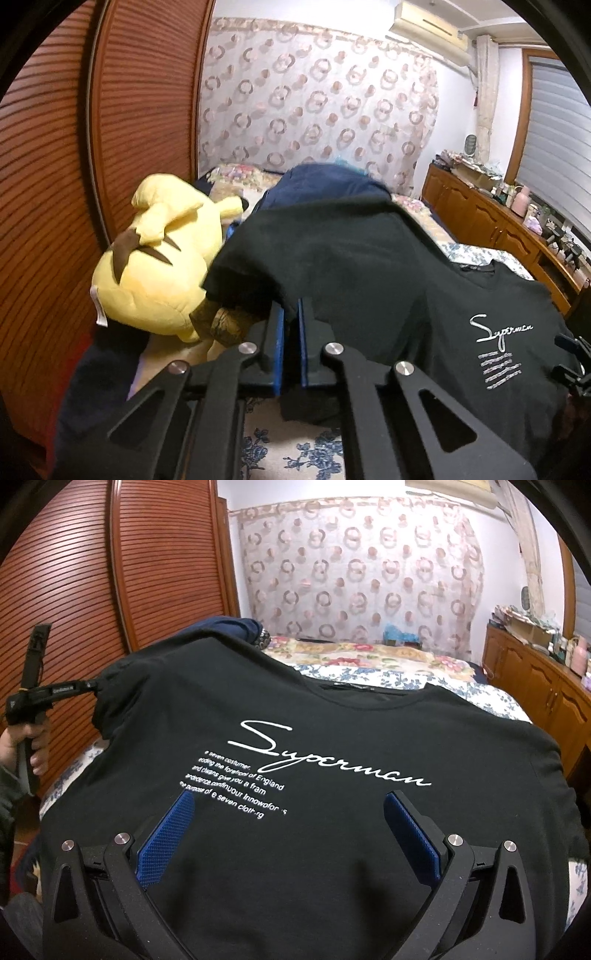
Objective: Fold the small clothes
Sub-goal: 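Grasp the side edge of the black T-shirt with the left tool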
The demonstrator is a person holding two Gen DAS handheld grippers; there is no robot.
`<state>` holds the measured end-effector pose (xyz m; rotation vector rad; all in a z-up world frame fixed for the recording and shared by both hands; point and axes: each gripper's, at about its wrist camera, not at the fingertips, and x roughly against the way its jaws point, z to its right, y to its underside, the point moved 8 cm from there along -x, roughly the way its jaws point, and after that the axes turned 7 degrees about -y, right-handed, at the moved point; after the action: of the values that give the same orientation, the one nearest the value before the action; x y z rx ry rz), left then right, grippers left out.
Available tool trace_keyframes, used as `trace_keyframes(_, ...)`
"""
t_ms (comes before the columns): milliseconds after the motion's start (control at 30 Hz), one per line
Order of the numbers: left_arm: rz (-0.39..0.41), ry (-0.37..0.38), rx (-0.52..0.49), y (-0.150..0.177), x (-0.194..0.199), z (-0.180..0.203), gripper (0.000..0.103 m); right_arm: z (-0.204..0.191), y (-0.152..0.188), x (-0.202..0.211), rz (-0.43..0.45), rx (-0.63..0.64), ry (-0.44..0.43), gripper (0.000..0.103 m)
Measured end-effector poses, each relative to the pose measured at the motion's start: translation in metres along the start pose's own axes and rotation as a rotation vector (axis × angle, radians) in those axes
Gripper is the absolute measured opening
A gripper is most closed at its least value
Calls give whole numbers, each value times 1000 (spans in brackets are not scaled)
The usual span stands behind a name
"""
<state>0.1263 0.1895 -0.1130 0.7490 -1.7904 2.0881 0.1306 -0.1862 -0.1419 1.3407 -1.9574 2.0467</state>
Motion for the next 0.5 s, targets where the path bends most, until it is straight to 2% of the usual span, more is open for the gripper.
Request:
trace_keyframes(233,91,49,-44,-37,36,27,2,1,0,-1,-2,-3,-2,103)
trace_keyframes(500,116,139,-122,-67,43,83,2,2,0,-1,-2,-8,-5,103)
